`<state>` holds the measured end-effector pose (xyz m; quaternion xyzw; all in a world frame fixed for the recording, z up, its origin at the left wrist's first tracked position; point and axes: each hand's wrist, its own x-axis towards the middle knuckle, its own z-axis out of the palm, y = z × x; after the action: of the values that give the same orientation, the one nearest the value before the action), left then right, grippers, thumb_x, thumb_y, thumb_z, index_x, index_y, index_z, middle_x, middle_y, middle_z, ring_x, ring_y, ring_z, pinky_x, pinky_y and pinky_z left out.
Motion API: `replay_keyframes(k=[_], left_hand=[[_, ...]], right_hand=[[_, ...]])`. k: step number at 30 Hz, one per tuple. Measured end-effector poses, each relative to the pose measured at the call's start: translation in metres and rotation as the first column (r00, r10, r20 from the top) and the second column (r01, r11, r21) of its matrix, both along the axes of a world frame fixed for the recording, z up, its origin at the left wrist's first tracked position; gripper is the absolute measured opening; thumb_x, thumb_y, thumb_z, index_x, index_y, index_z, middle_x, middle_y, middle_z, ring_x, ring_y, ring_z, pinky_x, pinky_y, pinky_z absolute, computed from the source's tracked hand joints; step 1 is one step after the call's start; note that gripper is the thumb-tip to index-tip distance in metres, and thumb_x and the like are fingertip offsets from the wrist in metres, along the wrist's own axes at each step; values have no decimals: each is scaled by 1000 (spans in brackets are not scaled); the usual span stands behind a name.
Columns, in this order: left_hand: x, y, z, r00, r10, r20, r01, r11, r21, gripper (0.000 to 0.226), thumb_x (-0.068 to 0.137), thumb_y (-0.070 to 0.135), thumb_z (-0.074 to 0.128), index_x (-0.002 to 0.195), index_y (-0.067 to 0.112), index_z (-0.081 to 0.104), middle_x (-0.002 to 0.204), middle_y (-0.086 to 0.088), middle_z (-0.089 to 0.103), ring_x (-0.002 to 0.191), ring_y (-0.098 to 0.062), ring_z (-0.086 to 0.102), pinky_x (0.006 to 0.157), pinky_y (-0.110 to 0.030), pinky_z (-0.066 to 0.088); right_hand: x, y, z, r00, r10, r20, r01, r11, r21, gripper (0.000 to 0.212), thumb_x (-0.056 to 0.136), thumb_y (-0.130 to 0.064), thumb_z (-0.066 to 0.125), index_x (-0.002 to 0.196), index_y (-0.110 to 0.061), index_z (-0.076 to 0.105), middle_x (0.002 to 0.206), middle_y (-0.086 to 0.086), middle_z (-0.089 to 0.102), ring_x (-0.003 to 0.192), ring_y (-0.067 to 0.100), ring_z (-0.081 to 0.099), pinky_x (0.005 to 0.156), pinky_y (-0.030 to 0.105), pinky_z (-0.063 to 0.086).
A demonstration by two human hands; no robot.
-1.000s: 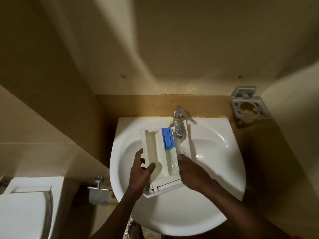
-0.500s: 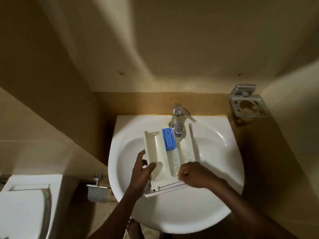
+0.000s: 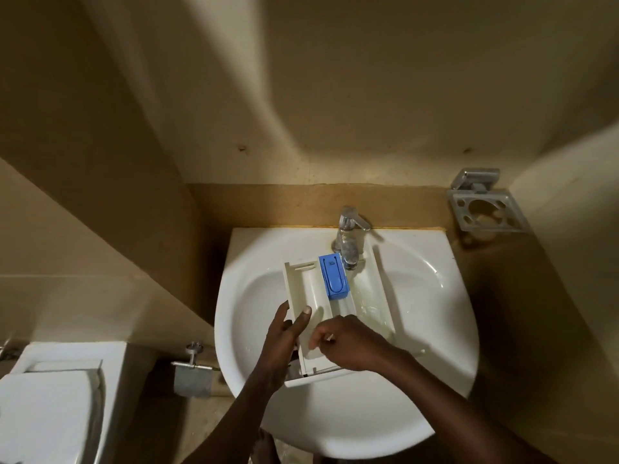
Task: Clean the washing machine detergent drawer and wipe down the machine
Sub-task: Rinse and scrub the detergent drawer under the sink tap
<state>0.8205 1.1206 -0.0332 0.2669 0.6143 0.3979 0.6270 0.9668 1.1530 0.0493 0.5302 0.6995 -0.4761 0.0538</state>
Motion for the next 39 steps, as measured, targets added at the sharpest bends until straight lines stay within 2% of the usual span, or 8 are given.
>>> replay_keyframes(k=[4,8,14,19,27,31,35,39], left_hand=[[-2,1,0,1000,-18,3,18,1000,-6,34,91,43,64,123,37,57,104,-3,75,90,-20,74,66,-30,57],[-1,2,-5,999,-22,-29,22,1000,10,62,73,52,76,129,41,50,113,-11,70,98,-26,72,80,-44,61],[-3,0,-6,994,14,-107,-9,999,43,57,74,47,71,127,43,50,109,-7,68,99,-25,69,75,-42,61],[-7,3,-2,993,26,-115,-22,999,37,62,73,59,70,128,43,50,109,-6,70,98,-24,70,70,-38,61],[-6,3,-9,988,-19,-154,25,999,35,58,74,54,70,127,41,53,102,-8,73,92,-26,72,72,-40,61],[-14,8,-3,984,-50,-170,54,998,19,57,74,52,69,126,42,50,101,-10,71,92,-27,71,81,-50,60],[-14,9,2,981,-100,-166,103,995,11,51,83,44,70,129,38,49,100,-12,70,90,-26,70,73,-39,59],[-16,7,8,984,-85,-154,88,996,12,45,87,46,68,128,38,52,105,-9,71,94,-24,71,81,-42,61]], right_hand=[[39,27,2,978,-194,70,190,980,65,24,83,-11,55,69,-23,70,85,-4,72,84,17,70,79,30,56],[48,46,-20,959,-130,251,101,987,125,22,88,-9,46,100,-12,65,106,3,66,98,23,64,74,27,50],[36,41,-49,943,-321,82,328,941,-84,21,84,-10,45,96,-6,61,91,7,65,80,21,60,65,26,47],[40,12,-30,630,-746,-216,593,641,-487,15,87,4,52,76,1,60,67,13,57,62,24,55,67,30,51],[13,2,-18,924,-337,-177,241,878,-413,20,90,-4,55,91,-12,73,95,9,73,85,15,68,79,21,54],[46,37,-23,956,-293,19,292,941,-170,30,85,5,57,66,-17,65,63,-12,66,73,11,62,66,16,51],[31,48,-36,938,-268,219,260,963,63,15,85,-8,46,85,-3,60,87,7,63,79,19,55,66,27,43],[22,38,-41,878,-476,47,477,864,-164,9,80,-8,49,83,-6,57,73,10,56,58,19,52,56,27,41]])
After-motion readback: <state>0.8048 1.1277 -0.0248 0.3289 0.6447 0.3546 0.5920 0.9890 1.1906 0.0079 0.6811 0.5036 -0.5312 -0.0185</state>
